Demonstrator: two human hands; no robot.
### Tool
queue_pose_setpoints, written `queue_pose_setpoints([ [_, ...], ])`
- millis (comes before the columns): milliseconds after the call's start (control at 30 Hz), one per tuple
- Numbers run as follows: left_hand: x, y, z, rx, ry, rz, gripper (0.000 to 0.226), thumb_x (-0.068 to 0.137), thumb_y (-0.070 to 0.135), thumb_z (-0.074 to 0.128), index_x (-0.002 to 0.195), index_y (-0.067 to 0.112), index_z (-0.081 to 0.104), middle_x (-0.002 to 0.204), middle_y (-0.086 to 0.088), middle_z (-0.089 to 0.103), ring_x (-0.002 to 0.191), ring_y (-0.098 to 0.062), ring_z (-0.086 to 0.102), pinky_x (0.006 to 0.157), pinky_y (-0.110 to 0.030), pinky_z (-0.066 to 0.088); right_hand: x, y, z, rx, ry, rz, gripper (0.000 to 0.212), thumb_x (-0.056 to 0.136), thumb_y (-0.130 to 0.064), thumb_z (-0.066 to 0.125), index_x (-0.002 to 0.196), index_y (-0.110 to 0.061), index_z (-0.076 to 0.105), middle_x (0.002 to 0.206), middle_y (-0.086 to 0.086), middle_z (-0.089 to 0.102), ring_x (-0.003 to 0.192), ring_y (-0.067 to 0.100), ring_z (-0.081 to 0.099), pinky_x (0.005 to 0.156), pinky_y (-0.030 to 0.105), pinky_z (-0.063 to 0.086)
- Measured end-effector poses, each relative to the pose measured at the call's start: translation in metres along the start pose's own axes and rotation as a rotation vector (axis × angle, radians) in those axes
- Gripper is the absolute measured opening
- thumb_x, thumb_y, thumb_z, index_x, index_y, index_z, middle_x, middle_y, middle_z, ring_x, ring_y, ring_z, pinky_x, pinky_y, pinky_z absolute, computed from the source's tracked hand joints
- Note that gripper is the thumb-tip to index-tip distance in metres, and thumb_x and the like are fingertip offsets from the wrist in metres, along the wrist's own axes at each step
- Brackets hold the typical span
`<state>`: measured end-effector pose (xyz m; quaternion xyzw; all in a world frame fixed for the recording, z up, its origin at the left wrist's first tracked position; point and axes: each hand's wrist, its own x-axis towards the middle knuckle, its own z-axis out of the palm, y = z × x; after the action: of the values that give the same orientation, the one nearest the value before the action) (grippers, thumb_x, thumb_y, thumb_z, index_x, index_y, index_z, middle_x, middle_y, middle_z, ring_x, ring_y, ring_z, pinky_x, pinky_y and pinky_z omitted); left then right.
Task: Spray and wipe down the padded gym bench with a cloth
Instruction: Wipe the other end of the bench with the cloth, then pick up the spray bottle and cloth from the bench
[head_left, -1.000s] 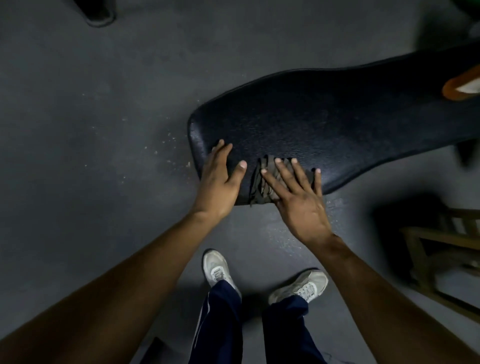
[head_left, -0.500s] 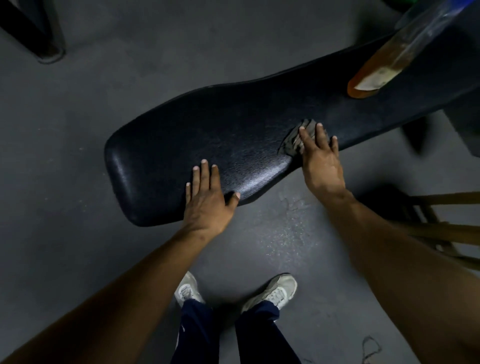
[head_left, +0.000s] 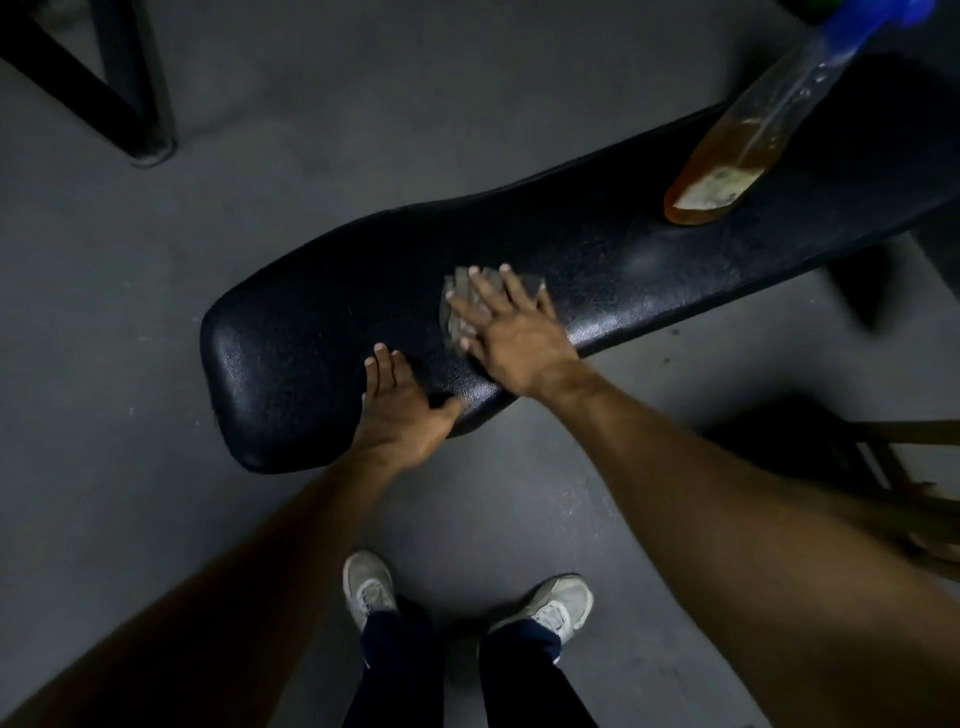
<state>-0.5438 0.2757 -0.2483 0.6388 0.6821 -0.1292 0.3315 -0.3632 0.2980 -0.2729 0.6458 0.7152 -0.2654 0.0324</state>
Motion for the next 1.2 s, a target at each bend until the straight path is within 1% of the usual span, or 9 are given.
queue_pose_setpoints([
  [133,-0.002,0.009,-0.006,0.019,0.008,-0.049,0.101,0.090,0.057,0.055,0.158,0.005,0.000,0.167,-0.009,-0.012,0.154,-0.025,-0.007,0.125,-0.042,0.006,-0.031,0.016,0.011,-0.012,0.070,-0.042,0.061,0.111,-0.047,0.040,0.167,-0.043,0.017,0.179,-0.008,0.003,0.166,0.024,0.001,0.130,0.058,0.014],
  [333,-0.013,0.043,0.016,0.118,0.054,0.045,0.094,0.091,0.056,0.052,0.159,0.012,0.005,0.167,-0.005,-0.013,0.154,-0.022,-0.006,0.123,-0.044,0.004,-0.058,0.084,-0.003,-0.036,0.098,0.114,0.071,0.105,-0.008,0.049,0.166,-0.035,0.026,0.178,-0.001,0.016,0.159,0.031,0.023,0.121,0.051,0.041],
  [500,-0.027,0.078,0.032,0.123,-0.004,0.165,0.094,0.091,0.057,0.053,0.159,0.015,0.003,0.167,-0.003,-0.015,0.154,-0.019,-0.009,0.124,-0.042,0.001,-0.087,0.120,-0.027,0.044,0.056,0.317,0.066,0.109,-0.006,0.039,0.167,-0.034,0.026,0.178,-0.002,0.013,0.158,0.033,0.021,0.116,0.057,0.040],
  [667,-0.034,0.116,0.028,0.113,-0.013,0.257,0.094,0.092,0.056,0.054,0.159,0.015,0.003,0.167,-0.002,-0.013,0.154,-0.019,-0.007,0.124,-0.041,0.001,-0.118,0.141,-0.030,0.168,0.041,0.334,0.058,0.109,-0.009,0.044,0.162,-0.033,0.038,0.173,0.001,0.030,0.148,0.040,0.044,0.119,0.051,0.044],
  [833,-0.039,0.153,0.014,0.099,-0.005,0.349,0.094,0.091,0.055,0.055,0.159,0.016,0.003,0.167,-0.002,-0.011,0.154,-0.019,-0.004,0.125,-0.041,0.003,-0.156,0.148,-0.032,0.523,0.251,0.377,0.045,0.109,-0.014,0.053,0.154,-0.019,0.055,0.160,0.006,0.052,0.145,0.025,0.052,0.117,0.015,0.030],
  [900,-0.039,0.166,0.009,0.092,-0.003,0.389,0.093,0.092,0.055,0.055,0.159,0.016,0.004,0.168,-0.002,-0.009,0.154,-0.021,-0.002,0.125,-0.042,0.004,-0.166,0.151,-0.039,0.610,0.304,0.393,0.047,0.108,-0.016,0.057,0.154,-0.020,0.054,0.159,0.004,0.054,0.146,0.023,0.052,0.114,0.015,0.031],
  [967,-0.039,0.180,0.003,0.061,-0.003,0.432,0.092,0.092,0.053,0.056,0.159,0.016,0.006,0.168,-0.003,-0.004,0.154,-0.022,0.001,0.125,-0.041,0.006,-0.174,0.155,-0.049,0.695,0.351,0.436,0.047,0.109,-0.019,0.058,0.155,-0.023,0.054,0.145,0.003,0.065,0.131,0.016,0.063,0.104,0.014,0.036],
  [1067,-0.035,0.206,-0.007,-0.024,0.001,0.515,0.089,0.091,0.048,0.061,0.159,0.016,0.012,0.167,-0.004,0.007,0.153,-0.024,0.009,0.124,-0.037,0.012,-0.184,0.165,-0.059,0.872,0.426,0.538,0.042,0.110,-0.028,0.056,0.152,-0.034,0.057,0.084,-0.012,0.066,0.061,-0.004,0.058,0.069,0.018,0.047],
  [1200,-0.022,0.241,-0.026,-0.149,0.016,0.557,0.089,0.088,0.043,0.069,0.157,0.017,0.019,0.162,-0.007,0.023,0.148,-0.027,0.024,0.121,-0.042,0.025,-0.191,0.176,-0.076,1.115,0.560,0.599,0.032,0.110,-0.026,0.056,0.137,-0.039,0.065,0.059,-0.004,0.052,0.046,0.012,0.047,0.046,0.023,0.041],
])
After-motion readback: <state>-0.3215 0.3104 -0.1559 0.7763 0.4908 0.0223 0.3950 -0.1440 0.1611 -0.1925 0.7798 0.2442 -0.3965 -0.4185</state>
